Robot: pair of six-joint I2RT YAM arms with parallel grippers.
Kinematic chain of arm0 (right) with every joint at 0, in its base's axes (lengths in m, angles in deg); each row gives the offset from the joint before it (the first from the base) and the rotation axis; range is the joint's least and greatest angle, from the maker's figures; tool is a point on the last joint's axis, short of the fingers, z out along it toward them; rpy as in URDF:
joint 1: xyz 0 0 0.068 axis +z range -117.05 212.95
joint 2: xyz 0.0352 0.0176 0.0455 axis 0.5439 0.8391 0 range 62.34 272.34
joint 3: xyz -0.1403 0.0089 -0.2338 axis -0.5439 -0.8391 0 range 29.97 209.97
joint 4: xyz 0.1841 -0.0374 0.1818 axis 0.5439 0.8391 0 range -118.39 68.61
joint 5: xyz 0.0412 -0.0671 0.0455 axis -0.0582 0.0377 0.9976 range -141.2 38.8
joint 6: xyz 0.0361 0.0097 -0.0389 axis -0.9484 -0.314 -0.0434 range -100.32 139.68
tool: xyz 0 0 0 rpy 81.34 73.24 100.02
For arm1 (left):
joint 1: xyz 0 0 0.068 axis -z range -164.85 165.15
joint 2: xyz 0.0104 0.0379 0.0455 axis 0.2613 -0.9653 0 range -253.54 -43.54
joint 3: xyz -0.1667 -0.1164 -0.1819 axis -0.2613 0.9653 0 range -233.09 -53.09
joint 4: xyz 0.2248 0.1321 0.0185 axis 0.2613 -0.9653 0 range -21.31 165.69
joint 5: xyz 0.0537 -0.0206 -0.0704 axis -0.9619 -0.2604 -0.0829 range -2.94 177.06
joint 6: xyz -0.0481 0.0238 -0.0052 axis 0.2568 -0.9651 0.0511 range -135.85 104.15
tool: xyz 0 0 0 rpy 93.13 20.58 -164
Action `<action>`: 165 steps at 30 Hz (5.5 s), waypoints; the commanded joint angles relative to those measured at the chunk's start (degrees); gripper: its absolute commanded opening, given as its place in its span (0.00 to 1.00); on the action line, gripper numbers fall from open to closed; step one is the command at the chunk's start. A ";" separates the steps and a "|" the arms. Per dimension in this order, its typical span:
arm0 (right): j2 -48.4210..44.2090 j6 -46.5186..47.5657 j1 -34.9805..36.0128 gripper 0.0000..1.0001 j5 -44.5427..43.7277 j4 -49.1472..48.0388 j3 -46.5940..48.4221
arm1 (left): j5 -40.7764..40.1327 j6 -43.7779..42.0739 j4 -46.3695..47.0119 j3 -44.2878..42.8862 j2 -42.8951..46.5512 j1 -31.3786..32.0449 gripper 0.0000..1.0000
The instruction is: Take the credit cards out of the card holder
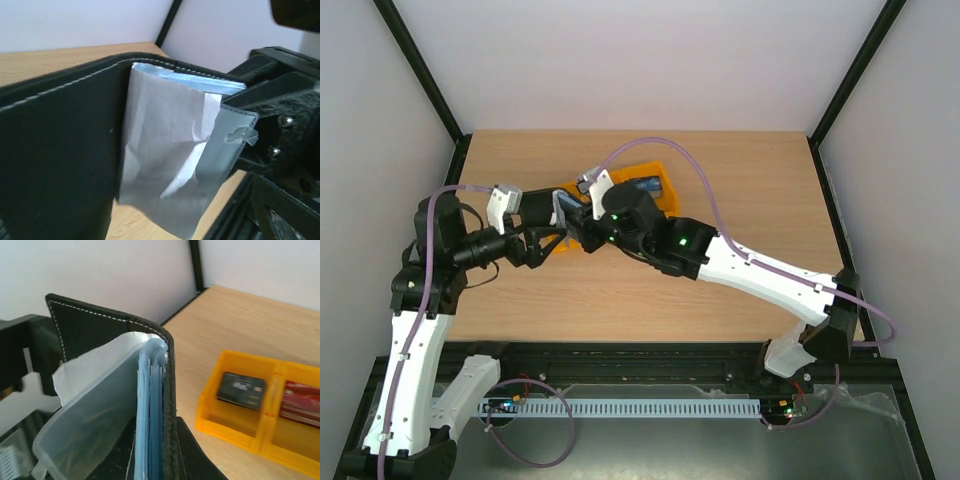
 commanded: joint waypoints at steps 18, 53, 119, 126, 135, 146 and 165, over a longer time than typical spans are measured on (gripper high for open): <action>8.59 -5.34 3.78 0.02 -15.20 9.71 15.75 | -7.28 -6.31 -1.20 -2.08 -1.16 0.88 0.99; -7.84 9.85 -5.00 0.02 34.88 -0.97 -0.83 | 10.35 -15.57 -9.87 -6.49 -0.16 0.08 0.51; -0.21 -0.78 -7.47 0.02 26.14 -4.79 -2.56 | 3.66 12.24 8.43 5.57 2.52 -1.00 0.32; -2.98 1.88 -7.57 0.02 37.47 -8.91 -4.78 | 4.49 13.09 8.57 5.76 2.83 -1.11 0.33; -8.16 4.67 -9.28 0.02 46.39 -11.58 -7.32 | 9.13 14.63 9.86 4.48 3.13 -1.89 0.33; -9.34 -2.46 -10.64 0.02 53.89 -22.33 -11.67 | 10.66 19.87 15.28 8.07 3.79 -1.40 0.29; -4.69 -5.16 -10.68 0.02 51.69 -26.07 -9.87 | 22.94 15.19 12.64 3.74 3.10 0.96 0.02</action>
